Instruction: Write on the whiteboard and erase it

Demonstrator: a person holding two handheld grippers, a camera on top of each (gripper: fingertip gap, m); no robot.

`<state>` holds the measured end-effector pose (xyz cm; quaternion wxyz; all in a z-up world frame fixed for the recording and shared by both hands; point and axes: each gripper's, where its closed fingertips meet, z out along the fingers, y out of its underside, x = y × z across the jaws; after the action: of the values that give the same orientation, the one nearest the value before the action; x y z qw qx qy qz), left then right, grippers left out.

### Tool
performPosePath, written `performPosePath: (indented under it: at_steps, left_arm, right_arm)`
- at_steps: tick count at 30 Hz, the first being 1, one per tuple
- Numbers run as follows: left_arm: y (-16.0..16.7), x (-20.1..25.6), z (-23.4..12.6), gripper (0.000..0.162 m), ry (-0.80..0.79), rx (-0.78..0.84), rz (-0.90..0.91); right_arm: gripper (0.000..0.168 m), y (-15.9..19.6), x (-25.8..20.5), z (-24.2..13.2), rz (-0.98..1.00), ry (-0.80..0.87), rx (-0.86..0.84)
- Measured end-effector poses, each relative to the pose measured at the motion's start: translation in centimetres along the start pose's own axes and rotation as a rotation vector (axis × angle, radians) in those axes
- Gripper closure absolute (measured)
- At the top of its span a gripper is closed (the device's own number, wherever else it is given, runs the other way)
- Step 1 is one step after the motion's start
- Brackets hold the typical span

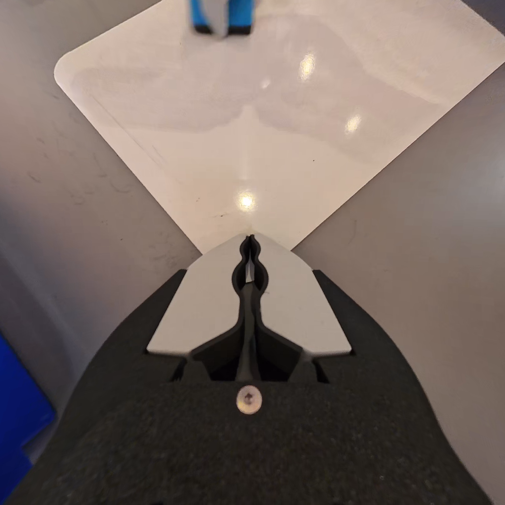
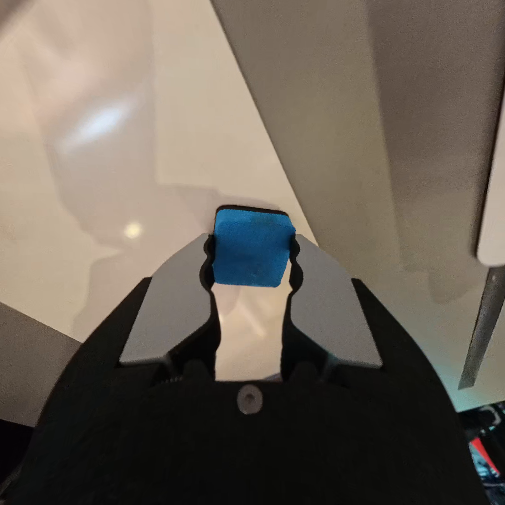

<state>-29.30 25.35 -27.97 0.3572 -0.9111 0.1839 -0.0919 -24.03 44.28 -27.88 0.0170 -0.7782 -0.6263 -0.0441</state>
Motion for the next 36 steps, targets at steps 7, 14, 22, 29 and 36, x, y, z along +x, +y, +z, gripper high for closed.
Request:
performPosePath:
  at_steps: [7, 14, 22, 29, 36]
  left_arm:
    - [0.0, 0.0, 0.0, 0.162, 0.0, 0.005, -0.006]
    - [-0.1, 0.1, 0.1, 0.162, 0.009, 0.005, -0.002]
    - [-0.4, 0.4, 0.5, 0.162, 0.009, -0.001, 0.004]
    - [-0.4, 0.6, 0.4, 0.162, 0.021, 0.008, 0.006]
    - [-0.4, 0.4, 0.4, 0.162, 0.008, 0.004, 0.009]
  right_arm:
    - [0.116, -4.9, -3.9, -0.5, -0.124, 0.021, -0.002]
    - [0.116, 3.7, 2.5, 0.4, 0.064, 0.018, -0.057]
    - [0.116, -4.5, -5.2, -0.6, -0.136, -0.012, 0.031]
    - [0.116, 2.9, -4.3, -0.2, -0.122, 0.025, 0.033]
    - [0.115, 6.7, -7.6, -0.5, -0.341, 0.046, 0.075]
